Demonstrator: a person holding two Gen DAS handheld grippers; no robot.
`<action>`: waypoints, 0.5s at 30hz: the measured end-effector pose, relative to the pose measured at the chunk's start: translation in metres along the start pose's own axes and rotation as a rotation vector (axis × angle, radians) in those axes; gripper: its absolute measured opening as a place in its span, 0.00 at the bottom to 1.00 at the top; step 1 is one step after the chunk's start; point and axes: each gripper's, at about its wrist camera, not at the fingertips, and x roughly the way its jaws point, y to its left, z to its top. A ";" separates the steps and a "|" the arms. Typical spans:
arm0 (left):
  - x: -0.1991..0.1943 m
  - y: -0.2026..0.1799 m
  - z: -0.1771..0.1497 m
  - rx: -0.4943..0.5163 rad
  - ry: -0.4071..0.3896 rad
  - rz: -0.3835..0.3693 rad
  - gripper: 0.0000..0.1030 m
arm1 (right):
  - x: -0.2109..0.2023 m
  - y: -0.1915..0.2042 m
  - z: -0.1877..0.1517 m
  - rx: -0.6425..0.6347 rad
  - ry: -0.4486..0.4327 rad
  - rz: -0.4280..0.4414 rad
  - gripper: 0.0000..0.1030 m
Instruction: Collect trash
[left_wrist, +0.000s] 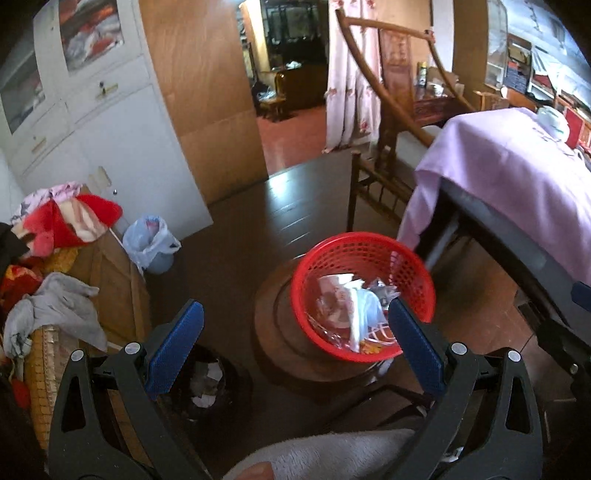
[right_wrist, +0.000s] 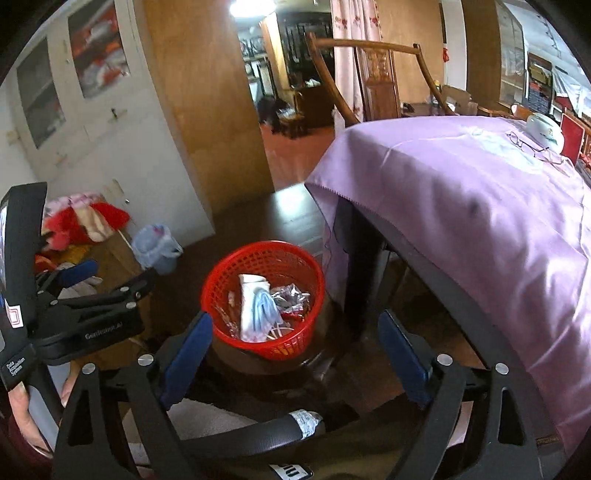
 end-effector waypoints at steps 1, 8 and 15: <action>0.007 0.002 0.000 -0.008 0.011 -0.001 0.93 | 0.005 0.002 0.001 0.004 0.010 -0.005 0.86; 0.036 0.012 -0.006 -0.042 0.093 -0.044 0.93 | 0.027 0.011 0.010 0.012 0.048 -0.028 0.86; 0.044 0.014 -0.008 -0.052 0.112 -0.025 0.93 | 0.040 0.009 0.010 0.006 0.076 -0.037 0.86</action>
